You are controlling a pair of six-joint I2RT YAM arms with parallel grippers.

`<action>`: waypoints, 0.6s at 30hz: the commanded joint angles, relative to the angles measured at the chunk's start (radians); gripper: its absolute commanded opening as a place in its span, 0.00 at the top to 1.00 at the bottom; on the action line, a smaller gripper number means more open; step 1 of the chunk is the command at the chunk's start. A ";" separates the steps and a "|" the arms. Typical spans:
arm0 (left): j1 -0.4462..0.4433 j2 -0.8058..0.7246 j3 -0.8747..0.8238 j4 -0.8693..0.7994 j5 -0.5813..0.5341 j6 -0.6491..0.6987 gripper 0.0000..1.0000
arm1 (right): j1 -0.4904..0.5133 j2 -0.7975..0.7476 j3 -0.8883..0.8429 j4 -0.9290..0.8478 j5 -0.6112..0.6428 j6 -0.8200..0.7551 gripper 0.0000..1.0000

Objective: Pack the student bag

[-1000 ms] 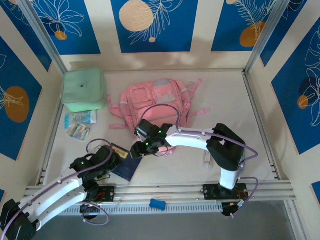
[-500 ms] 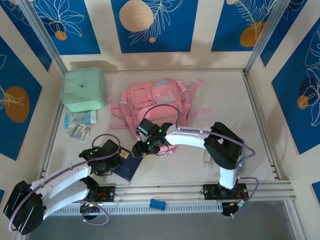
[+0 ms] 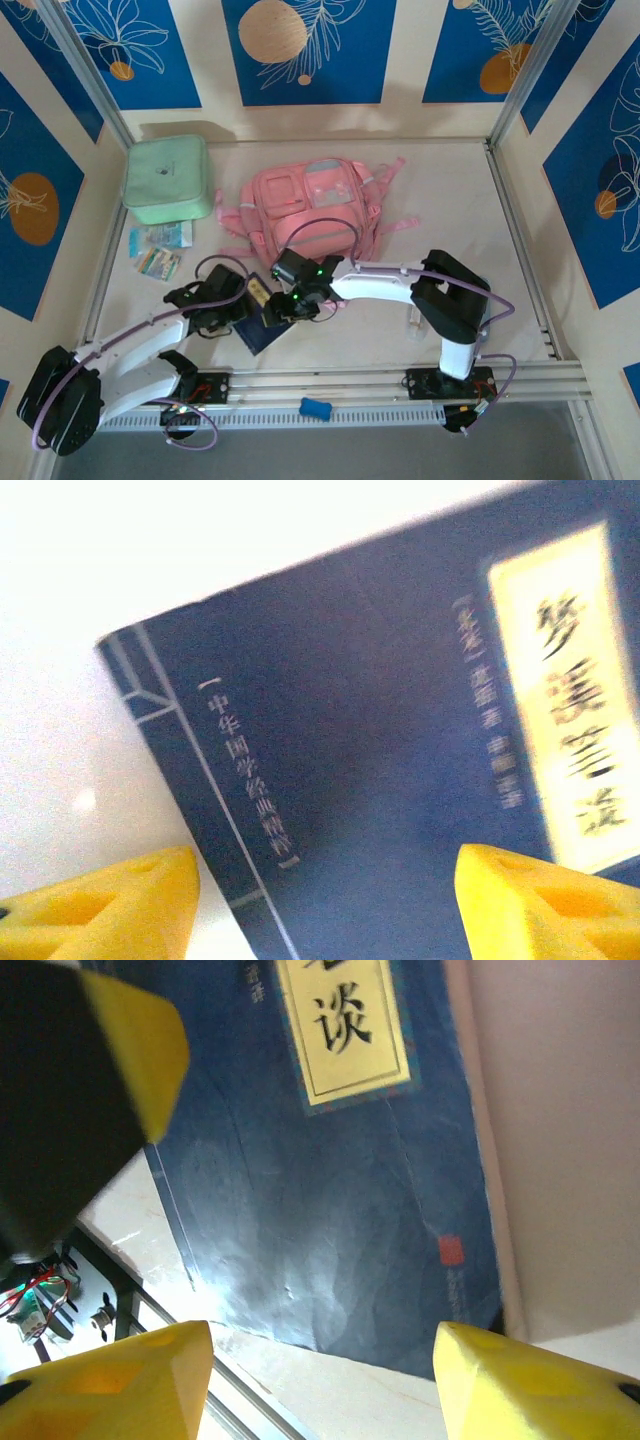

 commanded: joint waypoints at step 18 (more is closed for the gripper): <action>0.004 -0.202 -0.122 0.027 0.088 -0.144 0.38 | -0.003 0.130 0.107 -0.061 0.110 -0.040 0.37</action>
